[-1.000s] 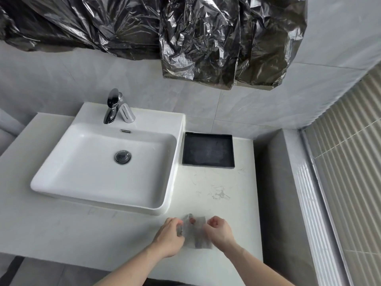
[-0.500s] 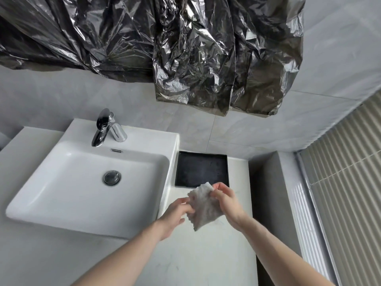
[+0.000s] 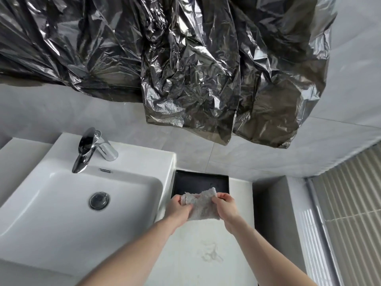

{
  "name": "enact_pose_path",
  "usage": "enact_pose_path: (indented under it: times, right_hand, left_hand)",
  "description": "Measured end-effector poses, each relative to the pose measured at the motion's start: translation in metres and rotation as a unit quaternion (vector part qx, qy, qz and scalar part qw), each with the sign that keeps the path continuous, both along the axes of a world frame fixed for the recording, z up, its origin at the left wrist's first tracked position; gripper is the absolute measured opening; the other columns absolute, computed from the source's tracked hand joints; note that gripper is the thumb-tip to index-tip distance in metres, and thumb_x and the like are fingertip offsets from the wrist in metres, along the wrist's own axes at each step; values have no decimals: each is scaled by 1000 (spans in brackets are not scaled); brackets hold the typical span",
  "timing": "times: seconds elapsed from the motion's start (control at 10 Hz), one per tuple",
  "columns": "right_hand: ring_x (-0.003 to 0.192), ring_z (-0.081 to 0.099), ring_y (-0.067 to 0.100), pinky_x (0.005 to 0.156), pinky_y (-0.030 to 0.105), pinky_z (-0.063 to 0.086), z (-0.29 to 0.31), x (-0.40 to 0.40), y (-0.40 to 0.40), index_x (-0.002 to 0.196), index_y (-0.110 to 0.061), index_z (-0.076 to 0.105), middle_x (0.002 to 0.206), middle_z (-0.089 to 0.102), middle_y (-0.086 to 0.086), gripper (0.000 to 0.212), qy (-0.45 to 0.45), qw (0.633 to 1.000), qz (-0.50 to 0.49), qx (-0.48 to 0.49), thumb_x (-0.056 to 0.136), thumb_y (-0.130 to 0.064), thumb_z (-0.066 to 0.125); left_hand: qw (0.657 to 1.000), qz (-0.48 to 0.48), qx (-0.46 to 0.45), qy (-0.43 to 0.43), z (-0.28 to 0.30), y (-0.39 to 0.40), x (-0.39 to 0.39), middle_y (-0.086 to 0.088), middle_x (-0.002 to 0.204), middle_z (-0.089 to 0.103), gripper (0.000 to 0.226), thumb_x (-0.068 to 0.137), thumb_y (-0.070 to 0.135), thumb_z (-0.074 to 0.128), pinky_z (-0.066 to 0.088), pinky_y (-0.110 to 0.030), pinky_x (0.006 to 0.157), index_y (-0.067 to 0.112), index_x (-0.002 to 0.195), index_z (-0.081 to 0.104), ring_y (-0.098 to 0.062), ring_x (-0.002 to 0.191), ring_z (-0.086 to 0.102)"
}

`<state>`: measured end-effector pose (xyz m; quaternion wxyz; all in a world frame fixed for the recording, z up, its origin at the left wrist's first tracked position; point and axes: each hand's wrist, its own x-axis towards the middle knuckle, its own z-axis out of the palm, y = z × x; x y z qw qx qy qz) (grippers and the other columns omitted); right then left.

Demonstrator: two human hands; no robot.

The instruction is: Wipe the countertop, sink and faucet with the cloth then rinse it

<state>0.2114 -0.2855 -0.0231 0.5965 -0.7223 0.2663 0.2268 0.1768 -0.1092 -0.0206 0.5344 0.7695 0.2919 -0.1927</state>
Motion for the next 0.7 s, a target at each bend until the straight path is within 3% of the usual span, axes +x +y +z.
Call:
enact_pose_path:
  times: [0.1, 0.2, 0.3, 0.4, 0.5, 0.6, 0.7]
  right_hand:
    - [81, 65, 19, 57, 27, 48, 0, 26, 4, 100, -14, 64, 93, 69, 4, 6, -23, 1000, -13, 1, 98, -19, 63]
    - [84, 67, 12, 64, 22, 51, -3, 40, 6, 101, -20, 63, 93, 71, -6, 11, -60, 998, 9, -36, 97, -31, 65]
    - [102, 65, 16, 85, 26, 53, -19, 38, 1, 117, -24, 63, 108, 68, -10, 31, -64, 974, 145, -161, 97, -45, 54]
    - [133, 58, 25, 105, 27, 47, -36, 27, -2, 148, -20, 54, 148, 58, 3, 48, 4, 945, 245, -219, 100, -23, 50]
    - [136, 56, 22, 107, 24, 46, -38, 14, -3, 149, -20, 53, 151, 56, 2, 54, -2, 928, 296, -227, 96, -15, 50]
    - [134, 55, 18, 110, 25, 44, -25, 4, -6, 148, -22, 54, 147, 57, -2, 55, -19, 915, 322, -243, 93, -16, 53]
    - [125, 59, 13, 104, 24, 48, 6, -2, -8, 143, -28, 58, 139, 60, -8, 51, -87, 923, 303, -219, 92, -22, 57]
  left_hand:
    - [999, -13, 36, -25, -2, -1, 30, 3, 94, 70, 14, 92, 21, 64, 52, -27, 64, 22, 105, 61, -14, 82, 66]
    - [997, -58, 41, -22, -13, 5, 50, 10, 110, 70, 36, 90, 32, 67, 56, -32, 81, 25, 123, 57, -15, 98, 68]
    - [975, -180, 126, 35, -24, 11, 50, 1, 149, 52, 70, 94, 27, 62, 51, -33, 100, 23, 157, 31, -25, 130, 56]
    - [951, -255, 161, 62, -26, 12, 43, -1, 155, 48, 65, 94, 18, 51, 51, -37, 106, 23, 157, 34, -27, 135, 53]
    - [940, -299, 146, 76, -20, 9, 31, -2, 162, 40, 62, 97, 11, 45, 41, -30, 113, 22, 158, 36, -25, 146, 43]
    - [951, -281, 121, 41, -11, 13, 17, 0, 158, 44, 57, 98, 13, 46, 42, -30, 113, 25, 154, 42, -21, 143, 45]
    - [969, -234, 74, -16, 5, 20, -1, 9, 140, 55, 44, 96, 17, 52, 51, -21, 94, 38, 135, 55, -11, 129, 55]
